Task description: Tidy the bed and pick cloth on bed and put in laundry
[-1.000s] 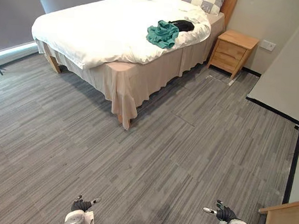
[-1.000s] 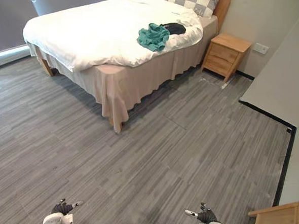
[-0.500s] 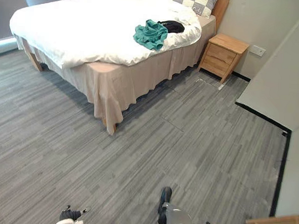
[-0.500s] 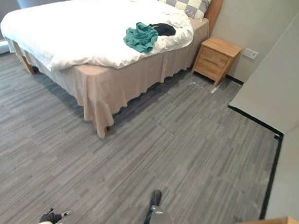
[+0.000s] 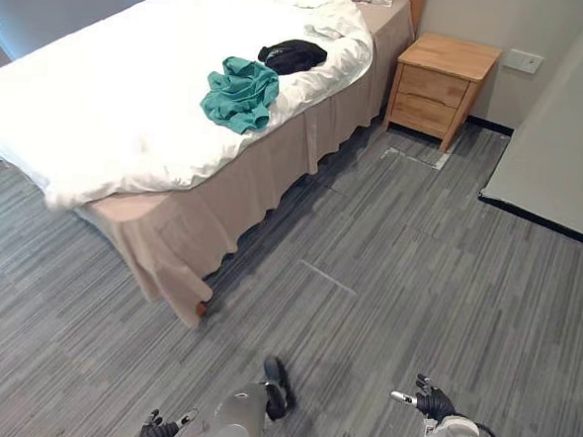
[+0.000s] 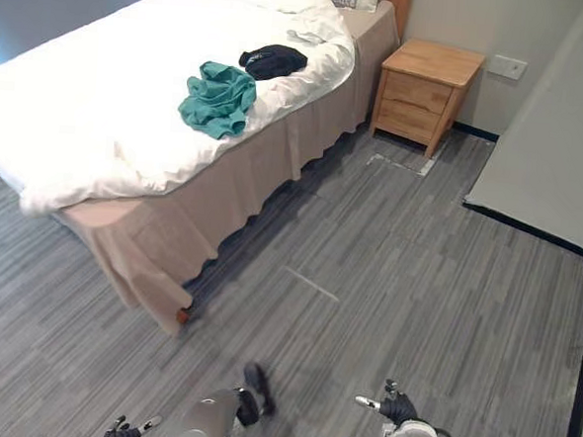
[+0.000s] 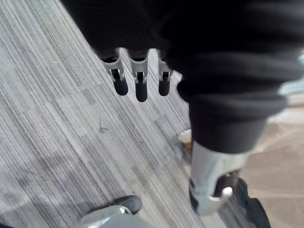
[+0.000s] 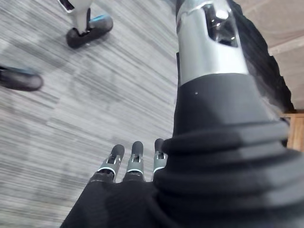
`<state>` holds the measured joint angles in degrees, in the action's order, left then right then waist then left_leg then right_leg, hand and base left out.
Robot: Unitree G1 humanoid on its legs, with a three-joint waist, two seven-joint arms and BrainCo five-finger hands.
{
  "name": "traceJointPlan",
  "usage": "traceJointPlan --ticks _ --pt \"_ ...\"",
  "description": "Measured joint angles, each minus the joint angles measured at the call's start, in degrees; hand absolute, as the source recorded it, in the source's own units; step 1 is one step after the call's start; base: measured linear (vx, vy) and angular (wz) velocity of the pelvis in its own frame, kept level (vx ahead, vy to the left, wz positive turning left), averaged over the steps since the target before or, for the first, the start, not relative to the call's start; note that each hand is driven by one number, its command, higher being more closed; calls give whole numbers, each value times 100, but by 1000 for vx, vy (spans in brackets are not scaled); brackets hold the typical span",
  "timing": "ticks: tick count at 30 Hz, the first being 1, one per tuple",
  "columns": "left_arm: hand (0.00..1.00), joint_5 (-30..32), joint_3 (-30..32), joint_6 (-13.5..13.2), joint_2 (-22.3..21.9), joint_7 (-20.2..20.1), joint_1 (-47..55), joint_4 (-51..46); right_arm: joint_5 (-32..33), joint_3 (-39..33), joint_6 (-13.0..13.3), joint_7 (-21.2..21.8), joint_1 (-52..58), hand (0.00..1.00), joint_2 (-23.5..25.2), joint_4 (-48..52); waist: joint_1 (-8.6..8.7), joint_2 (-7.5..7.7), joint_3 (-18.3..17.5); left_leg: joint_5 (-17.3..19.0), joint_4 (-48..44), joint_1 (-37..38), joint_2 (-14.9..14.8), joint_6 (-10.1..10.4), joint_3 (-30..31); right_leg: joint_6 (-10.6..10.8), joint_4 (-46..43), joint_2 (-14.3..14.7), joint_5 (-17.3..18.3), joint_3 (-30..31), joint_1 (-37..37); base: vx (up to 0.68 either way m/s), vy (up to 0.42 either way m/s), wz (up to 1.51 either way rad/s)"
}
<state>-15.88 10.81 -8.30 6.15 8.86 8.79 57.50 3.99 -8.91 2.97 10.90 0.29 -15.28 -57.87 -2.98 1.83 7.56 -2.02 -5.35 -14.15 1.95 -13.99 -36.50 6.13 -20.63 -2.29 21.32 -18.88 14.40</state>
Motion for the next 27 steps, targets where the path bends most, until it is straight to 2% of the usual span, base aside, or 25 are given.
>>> traceJointPlan --ticks 1,2,4,5,6,7,8,9,10,11,12,13,14,16,17,18,21,25,27 --pt "0 -4 -1 8 7 -4 -75 8 -99 0 15 11 -48 0 12 -119 4 37 31 81 -23 98 53 75 134 225 -846 -190 -115 -20 -342 689 172 75" --pt "0 0 -86 23 80 0 -223 43 -183 6 54 21 -195 0 95 -399 63 58 60 379 -173 435 148 214 501 340 -2473 -510 -259 -45 -953 800 182 99" --pt "0 6 -310 17 175 11 -231 52 -181 25 44 -15 -130 0 242 -444 83 -75 165 581 -114 1132 122 417 974 227 -2707 -546 -30 -48 -1137 617 77 110" --pt "0 7 -409 17 237 44 -247 50 -175 61 51 -40 -67 0 307 -423 139 -217 215 668 -22 1539 42 562 1392 105 -2355 -455 69 -2 -1318 549 -47 133" --pt "0 8 -416 4 282 102 -295 46 -157 72 51 -66 -35 0 357 -385 219 -313 222 746 76 1808 -54 667 1798 73 -1809 -328 85 197 -1634 526 -97 153" --pt "0 5 -417 1 324 105 -347 49 -150 71 51 -85 -20 0 386 -374 259 -329 230 796 100 1887 -101 710 2028 95 -1457 -259 45 411 -1813 487 -171 200" --pt "0 8 -415 -3 447 107 -462 50 -100 76 46 -129 72 0 469 -352 312 -294 239 905 95 1935 -142 848 2536 294 -418 -140 -305 1160 -2113 431 -218 199" --pt "0 14 -400 -8 521 110 -508 50 -39 82 42 -187 143 0 545 -272 324 -175 233 1003 36 1966 -112 945 2798 470 312 -152 -662 1651 -2151 535 -313 231" --pt "0 85 -357 4 641 131 -505 27 89 137 3 -270 376 0 721 -136 273 106 229 1240 -226 2041 -44 1101 3089 542 959 -216 -1452 2207 -2150 582 -408 194" --pt "0 119 -220 60 703 257 -404 -43 183 244 -102 -335 470 0 856 -137 267 382 185 1588 -702 1979 9 1254 3090 184 1071 -281 -2314 2370 -2115 641 -493 179" --pt "0 111 -17 148 653 347 -325 -126 305 292 -247 -411 548 0 913 -165 224 495 174 1982 -1294 1856 -74 1395 2887 -45 876 -389 -2187 2110 -2040 440 -358 115" --pt "0 106 71 171 508 345 -272 -121 321 277 -335 -457 481 0 883 -172 151 313 220 2124 -1629 1757 -291 1531 2794 -90 874 -262 -2164 1979 -1946 397 -319 83" --pt "0 119 121 188 250 317 -218 -186 329 227 -379 -475 416 0 733 -109 154 119 265 2208 -2193 1556 -616 1686 2554 -147 1109 -170 -2169 1735 -1695 233 -170 69" --pt "0 153 109 235 -152 235 -132 -174 330 178 -403 -509 432 0 538 53 163 -178 298 2287 -2461 1425 -960 1814 2008 -229 1533 -118 -2163 1350 -1353 280 -152 95" --pt "0 233 93 231 -283 186 -91 -177 312 -24 -417 -499 413 0 389 56 159 -315 225 2187 -2102 1519 -1007 1830 1636 -250 1734 -118 -2178 1147 -1246 223 -94 85" --pt "0 231 81 225 -265 193 -37 -176 304 -89 -410 -479 383 0 383 60 157 -333 194 2088 -1744 1635 -908 1818 1637 -251 1811 -151 -2178 1057 -1198 215 -131 72" --pt "0 242 31 142 -140 199 47 -170 302 -210 -407 -463 287 0 480 38 156 -228 84 1612 -604 2008 -622 1780 1735 -256 2067 -246 -2181 825 -1103 126 -101 37" --pt "0 463 -102 -45 -28 163 42 -171 342 -350 -451 -504 257 0 539 -176 159 -108 -29 1307 -205 2075 -586 1918 1836 -265 2239 -234 -2188 632 -1035 69 -86 26" --pt "0 471 -148 -112 -14 158 -6 -175 348 -432 -450 -537 243 0 543 -176 189 -124 -48 1197 -11 2163 -584 1933 1822 -265 2248 -214 -2188 613 -1029 19 -73 1"
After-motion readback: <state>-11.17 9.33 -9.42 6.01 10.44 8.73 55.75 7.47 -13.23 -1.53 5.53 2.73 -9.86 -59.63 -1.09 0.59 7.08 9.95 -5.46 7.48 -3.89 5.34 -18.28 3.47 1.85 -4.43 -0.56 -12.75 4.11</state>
